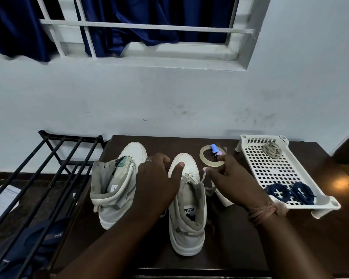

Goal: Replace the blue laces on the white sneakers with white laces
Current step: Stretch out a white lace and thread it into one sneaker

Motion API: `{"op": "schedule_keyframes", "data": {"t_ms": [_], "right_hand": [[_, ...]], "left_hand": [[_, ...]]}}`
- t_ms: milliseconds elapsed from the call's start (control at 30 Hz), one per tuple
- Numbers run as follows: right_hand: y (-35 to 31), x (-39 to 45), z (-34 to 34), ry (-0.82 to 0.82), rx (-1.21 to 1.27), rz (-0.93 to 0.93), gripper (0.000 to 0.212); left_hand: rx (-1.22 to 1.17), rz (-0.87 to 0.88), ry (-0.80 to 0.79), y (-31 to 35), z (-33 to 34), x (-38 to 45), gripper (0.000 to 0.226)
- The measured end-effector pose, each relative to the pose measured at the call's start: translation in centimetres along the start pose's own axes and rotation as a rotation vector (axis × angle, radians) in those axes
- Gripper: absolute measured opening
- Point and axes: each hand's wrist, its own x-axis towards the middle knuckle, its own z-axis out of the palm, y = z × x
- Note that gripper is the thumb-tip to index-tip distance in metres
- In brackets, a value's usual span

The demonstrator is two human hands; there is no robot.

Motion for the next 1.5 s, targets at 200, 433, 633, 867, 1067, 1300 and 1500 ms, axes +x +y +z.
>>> {"op": "schedule_keyframes", "data": {"t_ms": [200,433,633,867,1067,1300,1500], "right_hand": [[-0.7,-0.3,1.4,0.361,-0.01,-0.285,0.025],[-0.6,0.2,2.8,0.176,-0.071,-0.426,0.021],[-0.6,0.0,1.5,0.473,-0.167,-0.508,0.019],[-1.7,-1.0,4.1,0.203,0.006,-0.547,0.022],[-0.7,-0.3,5.4,0.165,-0.189,-0.544,0.014],[-0.7,0.0,5.7,0.117,-0.208,-0.525,0.014],[-0.9,0.2,5.9,0.043,-0.31,-0.569,0.018]], "left_hand": [[-0.01,-0.211,-0.428,0.7,-0.5,-1.1,0.038],[-0.324,-0.403,-0.478,-0.2,-1.2,-1.1,0.018],[-0.441,-0.489,-0.505,-0.7,-1.1,-0.9,0.016],[-0.471,-0.492,-0.513,-0.9,-0.7,-0.6,0.014],[-0.501,-0.544,-0.534,-1.2,-0.7,-0.6,0.017],[-0.559,-0.569,-0.533,-1.2,-0.6,-0.5,0.013],[-0.585,-0.611,-0.546,-1.5,-0.3,-0.4,0.016]]}}
